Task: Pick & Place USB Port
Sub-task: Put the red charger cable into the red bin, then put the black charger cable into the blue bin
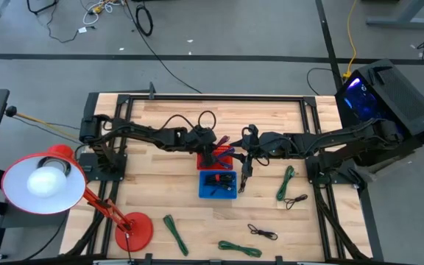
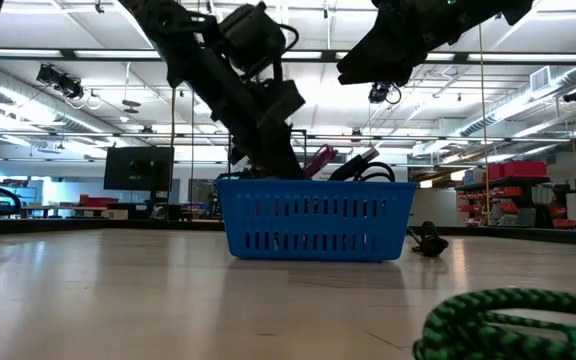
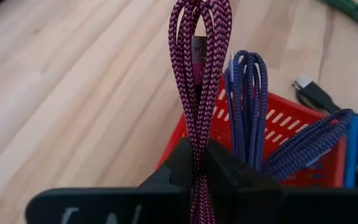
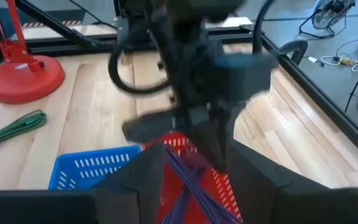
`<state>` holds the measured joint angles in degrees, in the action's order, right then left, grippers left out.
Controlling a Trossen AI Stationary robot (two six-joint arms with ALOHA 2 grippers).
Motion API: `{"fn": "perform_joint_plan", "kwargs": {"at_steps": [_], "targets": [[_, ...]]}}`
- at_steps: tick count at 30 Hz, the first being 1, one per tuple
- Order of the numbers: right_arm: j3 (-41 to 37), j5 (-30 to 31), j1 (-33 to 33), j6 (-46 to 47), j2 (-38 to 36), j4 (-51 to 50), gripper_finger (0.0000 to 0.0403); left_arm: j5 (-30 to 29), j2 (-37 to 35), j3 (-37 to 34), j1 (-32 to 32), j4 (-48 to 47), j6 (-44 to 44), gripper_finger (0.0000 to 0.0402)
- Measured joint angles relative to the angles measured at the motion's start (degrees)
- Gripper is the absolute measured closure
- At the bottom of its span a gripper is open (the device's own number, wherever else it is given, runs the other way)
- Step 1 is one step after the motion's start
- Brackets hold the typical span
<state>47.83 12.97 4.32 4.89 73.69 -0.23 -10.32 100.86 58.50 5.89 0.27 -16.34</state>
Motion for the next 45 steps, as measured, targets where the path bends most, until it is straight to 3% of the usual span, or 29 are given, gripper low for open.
{"fn": "perform_joint_plan", "kwargs": {"at_steps": [6, 19, 29, 37, 45], "targets": [[0.0, 0.0, 0.0, -0.3, 0.0, -0.3, 0.0229, 1.6, 2.4, 0.0, 0.0, 0.6, -0.5, 0.0355], [0.0, 0.0, 0.0, -0.9, 0.0, -1.2, 0.0229, 1.6, 2.5, 0.0, 0.6, 5.3, 0.0, 0.0259], [0.0, 0.0, 0.0, -0.6, 0.0, -4.0, 0.0229, 1.6, -7.4, 0.0, 0.6, 5.5, 6.9, 0.0214], [0.0, -2.8, 2.4, 13.8, 0.0, -21.9, 0.0229, 3.1, -15.1, 0.1, -2.8, -4.7, 8.0, 0.0222], [0.0, -7.5, 13.4, 34.8, 0.0, -39.4, 0.0229, -0.9, -15.8, 0.0, -9.1, -17.2, 7.7, 0.0222]]}}
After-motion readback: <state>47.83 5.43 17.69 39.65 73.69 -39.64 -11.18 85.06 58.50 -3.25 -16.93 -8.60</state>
